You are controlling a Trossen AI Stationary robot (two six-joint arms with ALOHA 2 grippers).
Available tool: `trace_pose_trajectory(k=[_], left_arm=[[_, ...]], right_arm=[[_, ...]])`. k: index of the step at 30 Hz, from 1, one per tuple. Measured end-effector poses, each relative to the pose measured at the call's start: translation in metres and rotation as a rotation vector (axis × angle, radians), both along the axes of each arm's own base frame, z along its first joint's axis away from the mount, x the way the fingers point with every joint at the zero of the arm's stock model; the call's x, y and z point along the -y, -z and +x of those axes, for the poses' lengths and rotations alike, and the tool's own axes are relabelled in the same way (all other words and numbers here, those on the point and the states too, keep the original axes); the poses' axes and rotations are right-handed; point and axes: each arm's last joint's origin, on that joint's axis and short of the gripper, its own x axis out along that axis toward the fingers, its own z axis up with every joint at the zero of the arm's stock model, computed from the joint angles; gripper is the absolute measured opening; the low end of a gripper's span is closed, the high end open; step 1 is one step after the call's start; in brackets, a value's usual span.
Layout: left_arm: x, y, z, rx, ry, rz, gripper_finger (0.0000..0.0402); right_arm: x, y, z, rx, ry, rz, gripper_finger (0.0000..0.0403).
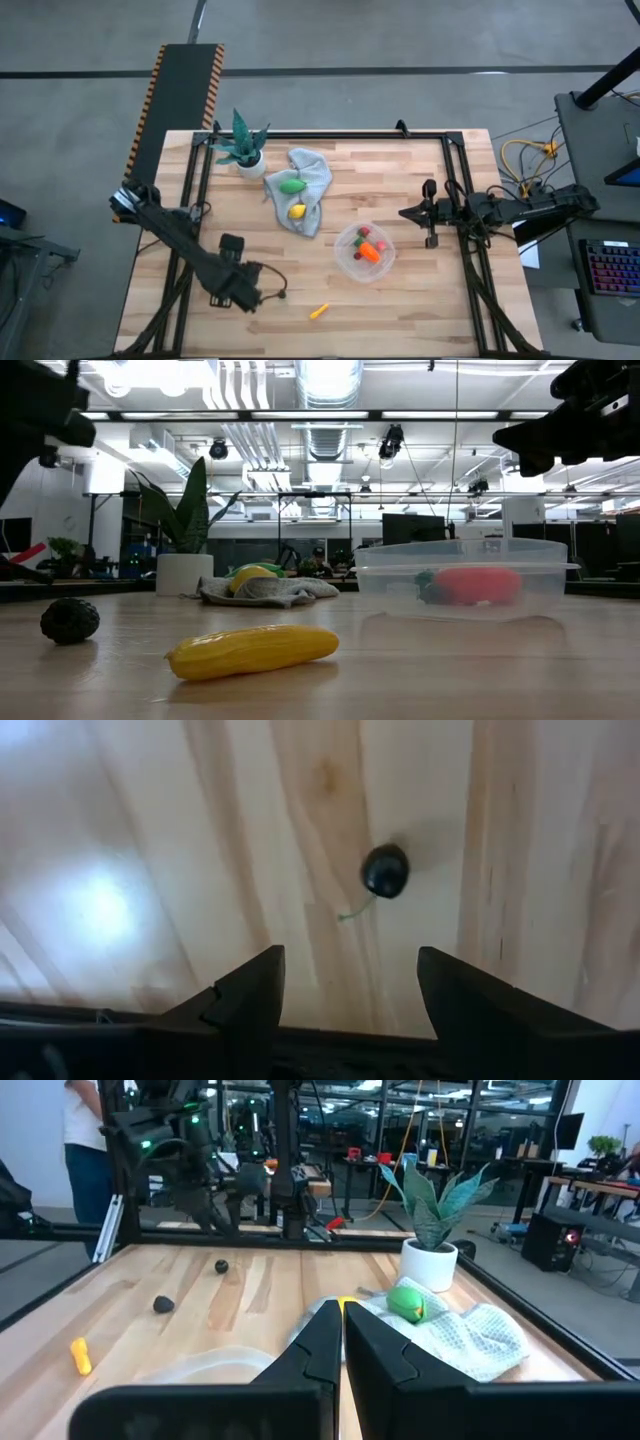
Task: Pick and placing Produce into tupperware
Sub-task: Put the black cherry into the transparent bin
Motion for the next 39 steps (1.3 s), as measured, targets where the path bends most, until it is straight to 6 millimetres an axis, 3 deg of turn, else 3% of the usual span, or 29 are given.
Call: trace_pose_trajectory(k=[13, 27, 39], left_arm=[[0.023, 0.04, 0.009, -0.058, 0.068, 0.046, 0.0215], [0.018, 0.065, 0.002, -0.033, 0.086, 0.056, 0.0215], [0.015, 0.071, -0.001, -0.04, 0.131, 0.045, 0.0215]], right_arm=[[0.0, 0.0, 0.0, -0.004, 0.001, -0.029, 0.0009], [0.0, 0.0, 0.0, -0.006, 0.003, -0.07, 0.0009], [0.0, 0.0, 0.0, -0.006, 0.003, -0.07, 0.0009]])
